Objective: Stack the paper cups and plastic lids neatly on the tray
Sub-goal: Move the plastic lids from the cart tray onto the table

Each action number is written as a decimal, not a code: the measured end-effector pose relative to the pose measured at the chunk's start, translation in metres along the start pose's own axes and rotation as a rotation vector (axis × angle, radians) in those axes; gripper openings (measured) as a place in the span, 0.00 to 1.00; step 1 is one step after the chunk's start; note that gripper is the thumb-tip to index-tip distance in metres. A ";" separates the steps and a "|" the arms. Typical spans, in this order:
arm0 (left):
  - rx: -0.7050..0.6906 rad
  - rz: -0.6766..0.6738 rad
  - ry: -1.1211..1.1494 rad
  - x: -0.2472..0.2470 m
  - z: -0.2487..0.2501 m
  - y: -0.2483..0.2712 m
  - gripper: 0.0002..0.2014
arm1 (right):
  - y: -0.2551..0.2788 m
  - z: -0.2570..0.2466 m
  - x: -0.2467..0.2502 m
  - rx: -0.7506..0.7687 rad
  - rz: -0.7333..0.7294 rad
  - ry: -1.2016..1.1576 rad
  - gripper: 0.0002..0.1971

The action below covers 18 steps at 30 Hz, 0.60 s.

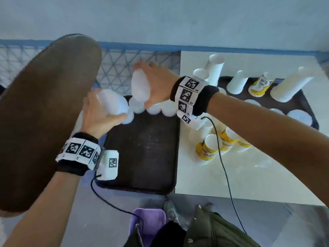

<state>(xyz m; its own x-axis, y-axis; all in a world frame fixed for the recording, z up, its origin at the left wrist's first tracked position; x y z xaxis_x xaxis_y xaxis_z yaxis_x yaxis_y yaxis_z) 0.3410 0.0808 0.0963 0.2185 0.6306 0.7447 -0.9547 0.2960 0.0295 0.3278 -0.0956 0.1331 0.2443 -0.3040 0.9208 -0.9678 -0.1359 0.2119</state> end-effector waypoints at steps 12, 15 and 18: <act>-0.529 -0.181 0.183 -0.123 0.294 0.032 0.48 | 0.249 0.252 0.101 -0.435 0.254 -0.044 0.46; -0.588 -0.261 0.200 -0.191 0.349 0.055 0.49 | 0.294 0.317 0.077 -0.496 0.195 -0.055 0.49; -0.572 -0.348 0.194 -0.267 0.389 0.078 0.51 | 0.328 0.377 0.042 -0.548 0.113 -0.036 0.49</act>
<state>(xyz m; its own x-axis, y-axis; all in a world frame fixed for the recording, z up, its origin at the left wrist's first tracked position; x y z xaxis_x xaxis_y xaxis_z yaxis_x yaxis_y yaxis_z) 0.1300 -0.3432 0.1593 0.5757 0.5314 0.6214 -0.5776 0.8023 -0.1508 0.0436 -0.5081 0.1180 0.1298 -0.3213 0.9381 -0.8756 0.4067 0.2604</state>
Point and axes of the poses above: each hand's wrist, its own y-axis away from the middle knuckle, its own x-axis out of the back of the hand, z = x × y, the point moved 9 cm from there along -y, towards the middle knuckle, and after that the axes turned 8 degrees about -z, right-handed, at the moved point
